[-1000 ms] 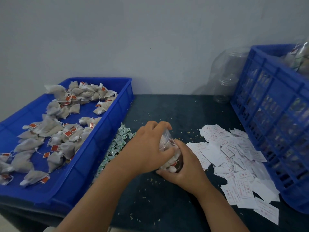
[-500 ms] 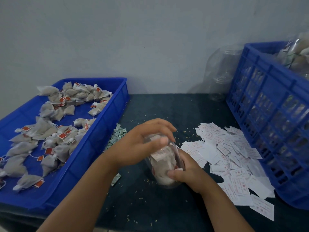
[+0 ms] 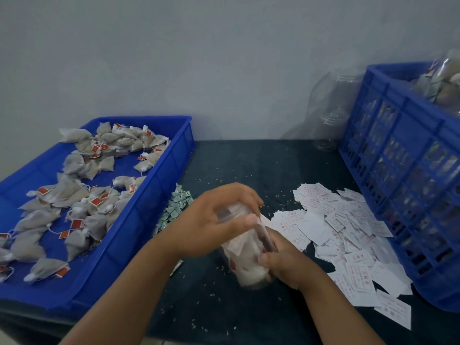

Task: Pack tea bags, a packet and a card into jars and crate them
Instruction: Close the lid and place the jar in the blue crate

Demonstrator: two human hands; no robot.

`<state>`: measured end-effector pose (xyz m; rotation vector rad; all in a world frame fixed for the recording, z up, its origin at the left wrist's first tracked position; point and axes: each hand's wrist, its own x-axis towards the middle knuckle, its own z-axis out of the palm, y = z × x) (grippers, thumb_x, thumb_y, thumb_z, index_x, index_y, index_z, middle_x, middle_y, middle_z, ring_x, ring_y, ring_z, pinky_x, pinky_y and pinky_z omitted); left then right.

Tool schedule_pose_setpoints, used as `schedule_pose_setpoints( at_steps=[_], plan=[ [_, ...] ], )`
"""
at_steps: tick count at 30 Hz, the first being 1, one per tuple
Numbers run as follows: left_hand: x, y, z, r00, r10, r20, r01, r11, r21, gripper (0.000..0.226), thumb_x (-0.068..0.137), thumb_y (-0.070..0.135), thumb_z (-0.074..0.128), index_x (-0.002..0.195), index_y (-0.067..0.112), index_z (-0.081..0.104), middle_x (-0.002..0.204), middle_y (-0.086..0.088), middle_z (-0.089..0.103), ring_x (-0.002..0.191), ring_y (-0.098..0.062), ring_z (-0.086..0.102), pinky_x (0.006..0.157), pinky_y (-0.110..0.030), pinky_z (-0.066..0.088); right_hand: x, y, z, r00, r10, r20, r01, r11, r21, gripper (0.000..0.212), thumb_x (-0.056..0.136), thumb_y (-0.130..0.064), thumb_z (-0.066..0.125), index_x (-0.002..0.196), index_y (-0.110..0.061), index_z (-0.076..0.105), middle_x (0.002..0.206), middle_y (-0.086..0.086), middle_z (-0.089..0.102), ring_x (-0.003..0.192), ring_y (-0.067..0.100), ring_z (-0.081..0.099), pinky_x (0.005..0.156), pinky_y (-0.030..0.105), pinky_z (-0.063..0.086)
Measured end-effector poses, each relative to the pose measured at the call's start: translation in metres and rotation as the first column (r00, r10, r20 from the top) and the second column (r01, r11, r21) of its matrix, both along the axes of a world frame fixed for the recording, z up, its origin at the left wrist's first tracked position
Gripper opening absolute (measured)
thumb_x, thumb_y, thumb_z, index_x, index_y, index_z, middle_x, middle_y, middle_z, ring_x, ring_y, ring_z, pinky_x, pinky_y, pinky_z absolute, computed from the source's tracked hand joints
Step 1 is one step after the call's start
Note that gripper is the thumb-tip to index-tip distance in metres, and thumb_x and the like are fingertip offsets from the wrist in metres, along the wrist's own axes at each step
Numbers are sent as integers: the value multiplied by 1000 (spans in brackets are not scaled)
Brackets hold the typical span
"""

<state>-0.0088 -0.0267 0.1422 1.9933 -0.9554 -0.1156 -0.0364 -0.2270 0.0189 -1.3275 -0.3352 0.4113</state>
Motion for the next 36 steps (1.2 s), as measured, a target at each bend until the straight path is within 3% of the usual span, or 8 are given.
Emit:
schedule_pose_setpoints(
  at_steps=[5, 9, 13, 18, 23, 27, 30, 36],
  plan=[
    [4, 13, 2, 990, 112, -82, -93, 975, 202, 52, 93, 75, 46, 141, 56, 53, 150, 37, 44, 142, 8, 40, 111, -28, 37, -1, 7, 3, 981, -102, 166, 121, 987, -110, 65, 79, -27, 87, 139, -30, 64, 129, 5, 76, 122, 21, 72, 99, 37, 58],
    [2, -6, -2, 908, 415, -66, -353, 839, 414, 65, 92, 82, 28, 112, 36, 69, 107, 20, 71, 101, 3, 63, 86, -29, 50, -6, 15, 1, 879, -193, 437, 357, 873, -332, 81, 71, -39, 97, 142, -45, 58, 129, -13, 75, 119, 16, 72, 100, 36, 58],
    [-1, -3, -10, 959, 275, -61, -256, 942, 218, 40, 97, 59, 47, 93, 33, 77, 94, 10, 73, 92, -7, 69, 83, -42, 59, -5, 8, 5, 953, -96, 289, 180, 942, -283, 55, 76, -27, 89, 126, -37, 70, 114, -10, 79, 105, 11, 74, 90, 31, 56],
    [-6, 14, -9, 998, -40, -52, 40, 999, 5, 29, 104, 35, 59, 120, 20, 78, 122, 5, 75, 121, -21, 67, 100, -45, 54, -3, 4, 2, 997, 66, -26, -67, 995, -68, 64, 74, -32, 76, 132, -5, 66, 119, 4, 74, 114, 21, 68, 94, 33, 54],
    [-10, 15, -4, 960, 276, -50, -254, 932, 257, 49, 98, 65, 39, 145, 53, 50, 149, 30, 49, 137, 11, 41, 118, -33, 37, -4, 13, 5, 989, -56, 133, 71, 992, -108, 57, 80, -29, 83, 134, -22, 66, 118, -6, 78, 110, 11, 72, 92, 27, 55],
    [-19, -7, -5, 887, 458, 61, -453, 837, 307, 46, 86, 80, 38, 115, 51, 59, 120, 28, 60, 111, 6, 58, 94, -25, 48, -7, 19, 6, 953, -169, 251, 214, 963, -164, 51, 79, -26, 84, 122, -47, 70, 109, -12, 79, 101, 8, 75, 86, 24, 56],
    [-16, -8, -4, 939, 326, 110, -338, 935, 110, 32, 90, 67, 53, 101, 41, 68, 112, 24, 67, 110, -1, 63, 90, -29, 52, -7, 15, 11, 990, -78, 118, 84, 995, -45, 41, 81, -35, 83, 121, -29, 75, 112, 0, 78, 104, 14, 73, 86, 27, 57],
    [-3, 5, 4, 989, -125, -85, 117, 989, -91, 29, 96, 30, 64, 110, 9, 77, 134, 0, 68, 136, -26, 56, 112, -42, 45, -10, 7, 11, 975, 187, -120, -164, 970, 179, 100, 70, -71, 92, 142, -9, 60, 122, 6, 74, 108, 23, 72, 92, 39, 56]
  ],
)
